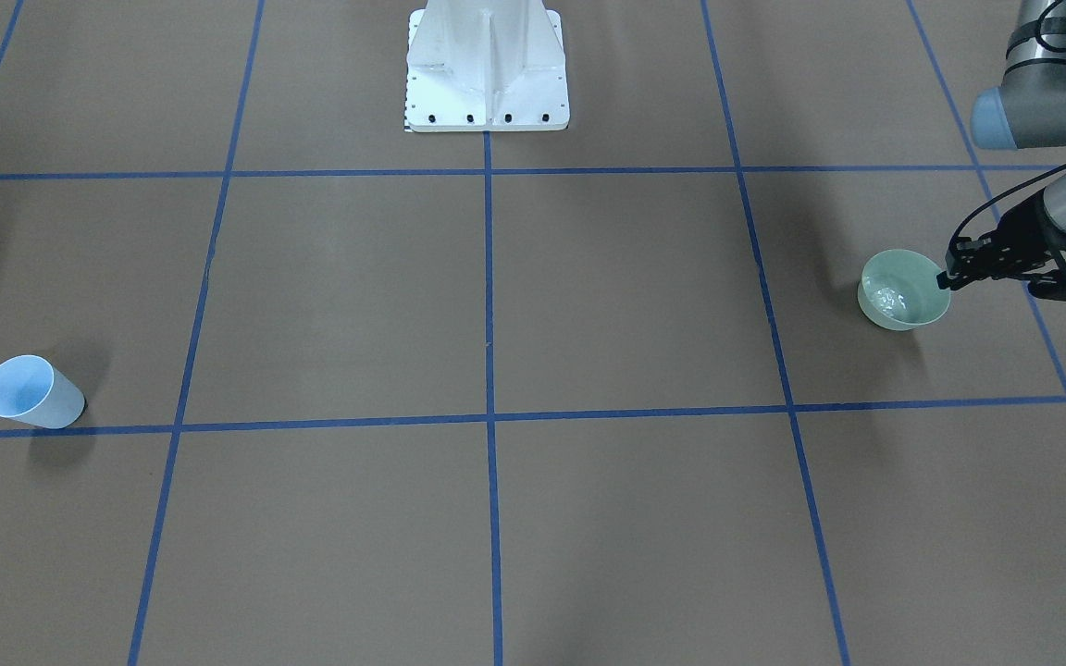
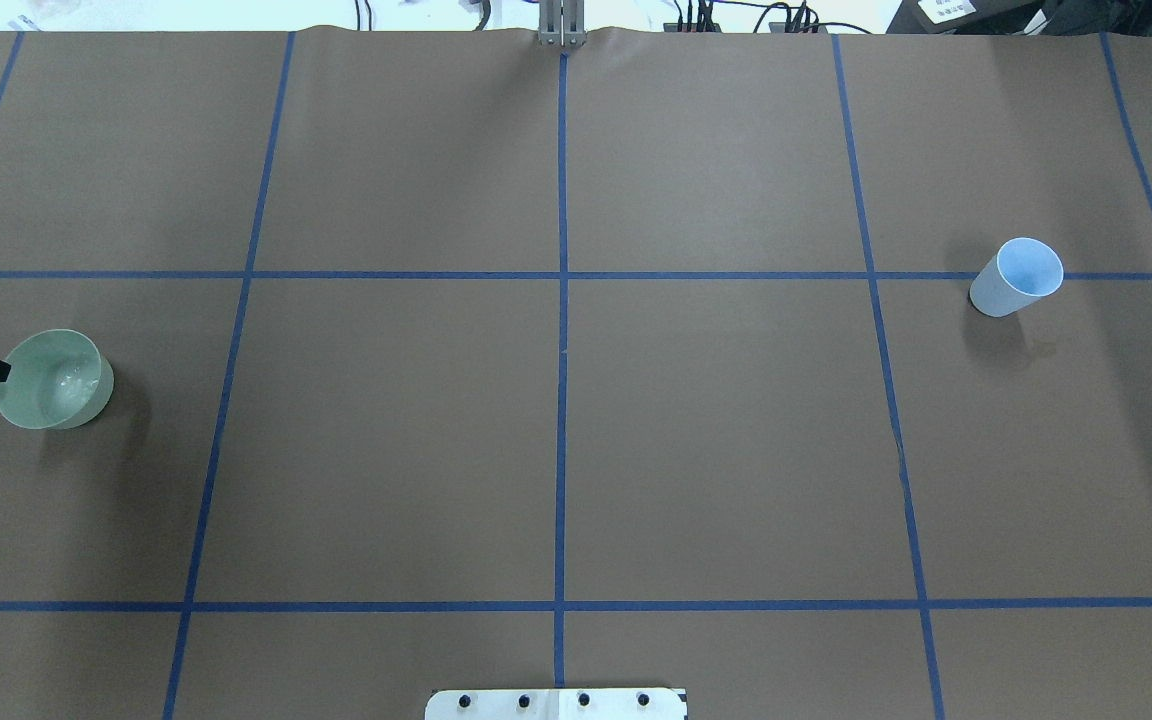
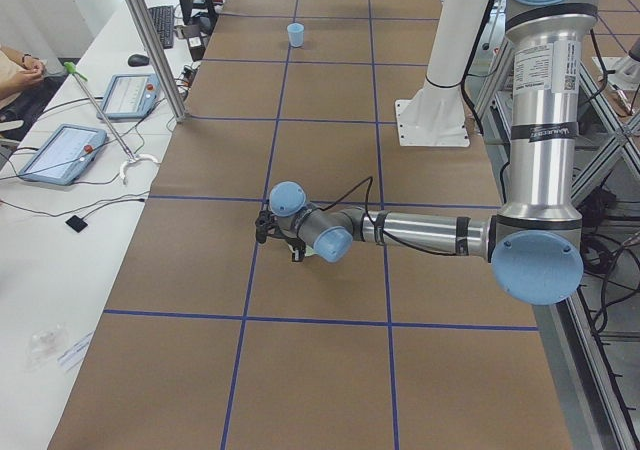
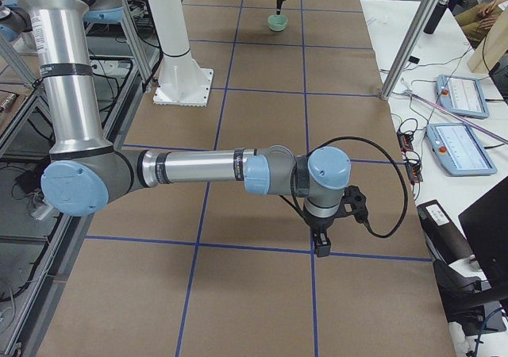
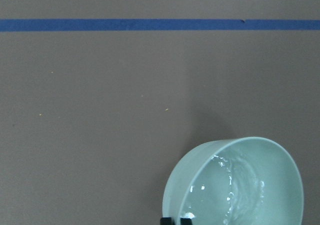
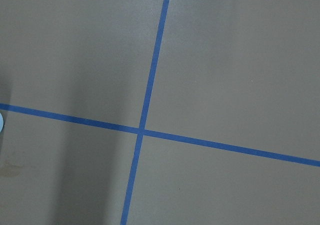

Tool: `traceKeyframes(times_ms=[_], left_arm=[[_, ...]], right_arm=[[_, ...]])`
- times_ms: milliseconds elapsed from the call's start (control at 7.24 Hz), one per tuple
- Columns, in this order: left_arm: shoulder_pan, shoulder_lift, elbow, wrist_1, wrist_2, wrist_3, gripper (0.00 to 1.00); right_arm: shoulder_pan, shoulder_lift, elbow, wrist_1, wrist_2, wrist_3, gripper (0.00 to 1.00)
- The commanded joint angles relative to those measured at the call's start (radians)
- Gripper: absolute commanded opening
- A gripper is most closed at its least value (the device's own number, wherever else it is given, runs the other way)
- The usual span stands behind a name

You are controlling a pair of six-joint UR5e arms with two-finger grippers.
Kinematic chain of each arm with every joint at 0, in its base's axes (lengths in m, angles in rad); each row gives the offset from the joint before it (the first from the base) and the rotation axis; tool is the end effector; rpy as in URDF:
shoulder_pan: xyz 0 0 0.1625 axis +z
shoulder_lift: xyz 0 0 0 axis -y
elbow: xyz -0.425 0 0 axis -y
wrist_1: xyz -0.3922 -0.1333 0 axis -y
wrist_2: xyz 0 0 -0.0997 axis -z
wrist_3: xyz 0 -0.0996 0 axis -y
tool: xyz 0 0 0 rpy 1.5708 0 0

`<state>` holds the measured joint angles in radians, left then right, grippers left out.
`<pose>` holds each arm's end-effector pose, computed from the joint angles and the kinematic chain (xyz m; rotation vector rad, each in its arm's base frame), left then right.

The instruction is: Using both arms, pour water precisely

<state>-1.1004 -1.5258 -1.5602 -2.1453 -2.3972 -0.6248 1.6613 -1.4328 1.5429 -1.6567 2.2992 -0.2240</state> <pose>0.1697 -0.4662 0.6180 -0.0030 0.9420 0.0715 0.1164 -0.5415 0.6123 0.1370 -0.7163 -0.1363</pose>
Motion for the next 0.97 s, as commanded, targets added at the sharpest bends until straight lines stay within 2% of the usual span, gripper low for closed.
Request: traceKeyframes(times_ms=[0,138,414,552,828], left_arm=[[-0.022,-0.010,-0.003,-0.010,-0.008,0.004,0.84],[-0.079,-0.017,-0.020,0.001,-0.011,0.008,1.00],[-0.151,-0.019,-0.026,0.014,-0.014,0.116,1.00],[-0.182,-0.020,-0.041,0.091,-0.014,0.199,1.00],[-0.306,-0.077,-0.093,0.389,-0.001,0.493,1.00]], right_arm=[[0.000,0.000,0.000,0.000,0.000,0.000,1.00],[0.000,0.000,0.000,0.000,0.000,0.000,1.00],[0.000,0.000,0.000,0.000,0.002,0.000,1.00],[0.000,0.000,-0.001,-0.001,0.002,0.000,1.00],[0.000,0.000,-0.001,-0.002,0.002,0.000,1.00]])
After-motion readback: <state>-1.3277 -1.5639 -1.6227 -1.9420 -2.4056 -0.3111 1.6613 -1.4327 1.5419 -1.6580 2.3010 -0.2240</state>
